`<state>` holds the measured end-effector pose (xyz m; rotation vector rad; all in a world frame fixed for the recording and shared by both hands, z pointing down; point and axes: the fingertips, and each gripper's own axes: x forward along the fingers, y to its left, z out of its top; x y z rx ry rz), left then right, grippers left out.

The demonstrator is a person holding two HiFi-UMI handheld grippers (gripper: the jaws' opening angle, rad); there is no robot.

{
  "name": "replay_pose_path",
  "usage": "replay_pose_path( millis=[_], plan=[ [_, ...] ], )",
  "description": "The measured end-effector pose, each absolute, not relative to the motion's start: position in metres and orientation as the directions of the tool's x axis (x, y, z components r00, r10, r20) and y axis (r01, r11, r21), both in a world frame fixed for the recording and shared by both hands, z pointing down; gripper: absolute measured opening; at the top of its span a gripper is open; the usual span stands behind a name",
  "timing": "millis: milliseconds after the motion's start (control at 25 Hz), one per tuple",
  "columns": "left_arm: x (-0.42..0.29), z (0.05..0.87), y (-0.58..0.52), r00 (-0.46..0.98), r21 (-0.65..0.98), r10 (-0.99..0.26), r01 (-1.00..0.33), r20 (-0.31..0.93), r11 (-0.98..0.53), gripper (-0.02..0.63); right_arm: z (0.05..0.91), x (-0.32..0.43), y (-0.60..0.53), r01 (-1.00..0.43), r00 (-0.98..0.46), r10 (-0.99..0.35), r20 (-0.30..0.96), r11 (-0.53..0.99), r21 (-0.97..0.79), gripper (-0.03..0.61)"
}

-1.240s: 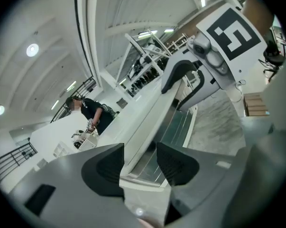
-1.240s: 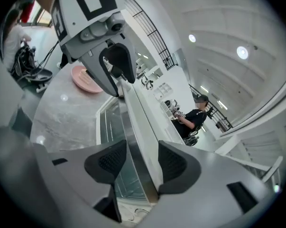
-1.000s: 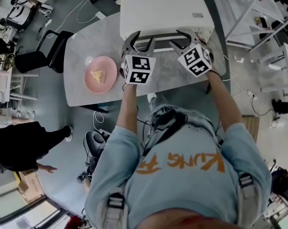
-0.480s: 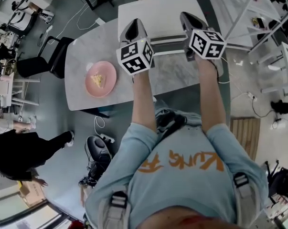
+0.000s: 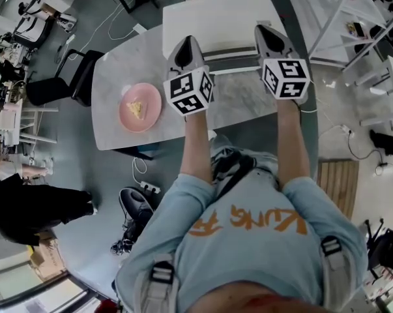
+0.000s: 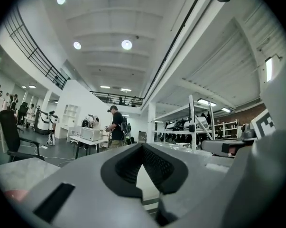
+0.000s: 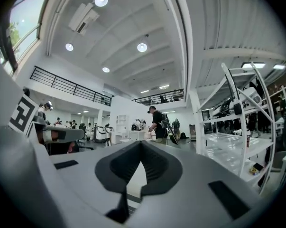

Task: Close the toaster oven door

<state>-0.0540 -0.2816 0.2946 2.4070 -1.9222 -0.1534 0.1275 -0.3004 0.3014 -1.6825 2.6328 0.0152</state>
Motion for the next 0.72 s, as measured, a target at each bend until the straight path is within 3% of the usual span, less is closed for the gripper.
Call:
replay_pose_path(
  millis=[720],
  plan=[
    [-0.035,0.3,-0.28,0.251,0.071,-0.967,-0.965,-0.038,-0.254,0.002,0.307,0.129,-0.295,-0.896,-0.445,-0.896,-0.014,0.444,0.018,-0.002]
  ],
)
